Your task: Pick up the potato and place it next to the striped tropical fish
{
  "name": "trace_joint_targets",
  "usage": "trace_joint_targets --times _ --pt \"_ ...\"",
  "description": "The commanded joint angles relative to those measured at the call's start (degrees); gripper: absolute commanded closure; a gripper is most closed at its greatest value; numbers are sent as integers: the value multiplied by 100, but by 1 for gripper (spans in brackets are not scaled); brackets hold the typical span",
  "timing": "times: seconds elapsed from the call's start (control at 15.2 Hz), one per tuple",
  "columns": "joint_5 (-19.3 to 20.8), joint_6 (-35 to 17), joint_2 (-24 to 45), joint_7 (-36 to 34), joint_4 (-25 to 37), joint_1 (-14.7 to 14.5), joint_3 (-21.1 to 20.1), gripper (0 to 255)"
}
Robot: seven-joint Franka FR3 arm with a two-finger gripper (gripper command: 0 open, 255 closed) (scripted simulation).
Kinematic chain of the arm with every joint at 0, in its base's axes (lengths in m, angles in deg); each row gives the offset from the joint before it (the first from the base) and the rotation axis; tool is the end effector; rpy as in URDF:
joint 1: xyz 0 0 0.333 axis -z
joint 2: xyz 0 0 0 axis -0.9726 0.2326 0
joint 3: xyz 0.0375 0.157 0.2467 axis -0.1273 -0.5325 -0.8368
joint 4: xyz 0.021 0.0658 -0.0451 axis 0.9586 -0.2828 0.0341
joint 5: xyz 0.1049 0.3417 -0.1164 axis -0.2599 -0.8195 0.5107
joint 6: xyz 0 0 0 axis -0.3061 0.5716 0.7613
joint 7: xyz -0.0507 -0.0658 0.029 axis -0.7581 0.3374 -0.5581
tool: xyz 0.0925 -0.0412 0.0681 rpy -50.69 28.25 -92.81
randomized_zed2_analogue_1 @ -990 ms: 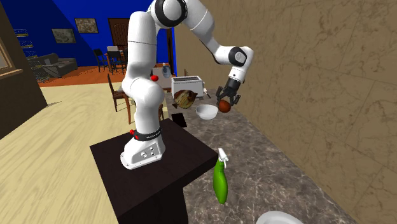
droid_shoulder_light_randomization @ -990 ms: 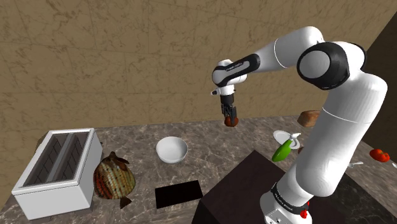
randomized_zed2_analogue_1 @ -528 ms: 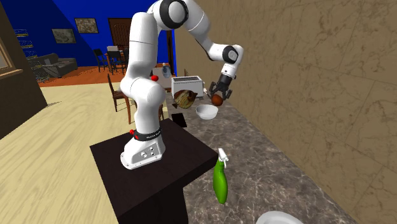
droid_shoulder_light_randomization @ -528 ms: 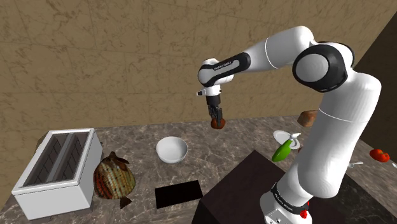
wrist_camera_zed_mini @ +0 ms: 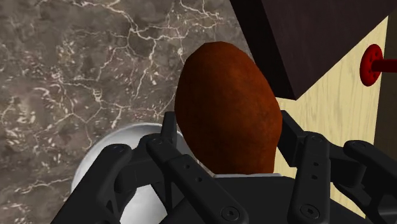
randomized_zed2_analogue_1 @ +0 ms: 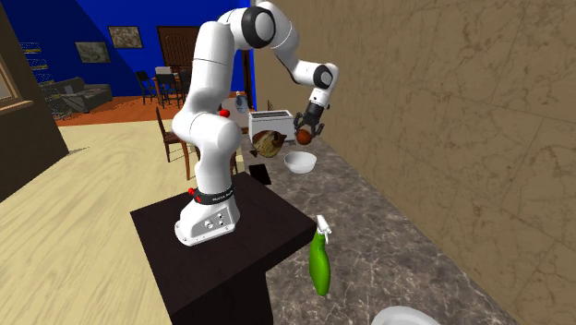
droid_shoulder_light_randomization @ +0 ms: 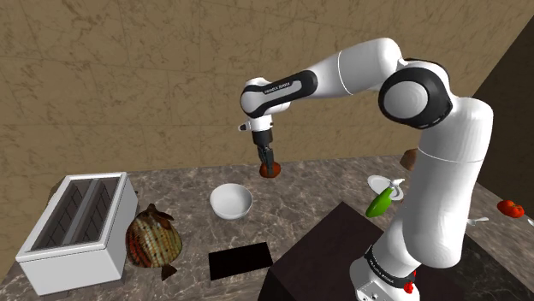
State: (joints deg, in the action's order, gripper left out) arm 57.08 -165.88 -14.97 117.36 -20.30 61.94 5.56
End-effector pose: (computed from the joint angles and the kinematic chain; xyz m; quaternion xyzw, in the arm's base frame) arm 0.5302 0.0675 0.2905 -0.8324 -0.4952 0.2035 0.1432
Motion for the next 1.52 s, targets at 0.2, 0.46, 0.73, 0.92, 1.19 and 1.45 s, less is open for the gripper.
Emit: trace_joint_targets --times 0.2,0.46,0.73,0.92,1.19,1.45 --pt "-231 201 473 -487 726 -275 -241 255" --pt "-384 415 955 -882 1480 -487 -417 255" --pt "-508 698 1534 -1283 2409 -688 -574 255" --pt "-583 979 2058 -1593 3271 -832 -681 255" --pt "-636 1179 2650 -1849 4116 -954 -768 255" --pt "-639 950 2755 -1800 3986 -962 -767 255"
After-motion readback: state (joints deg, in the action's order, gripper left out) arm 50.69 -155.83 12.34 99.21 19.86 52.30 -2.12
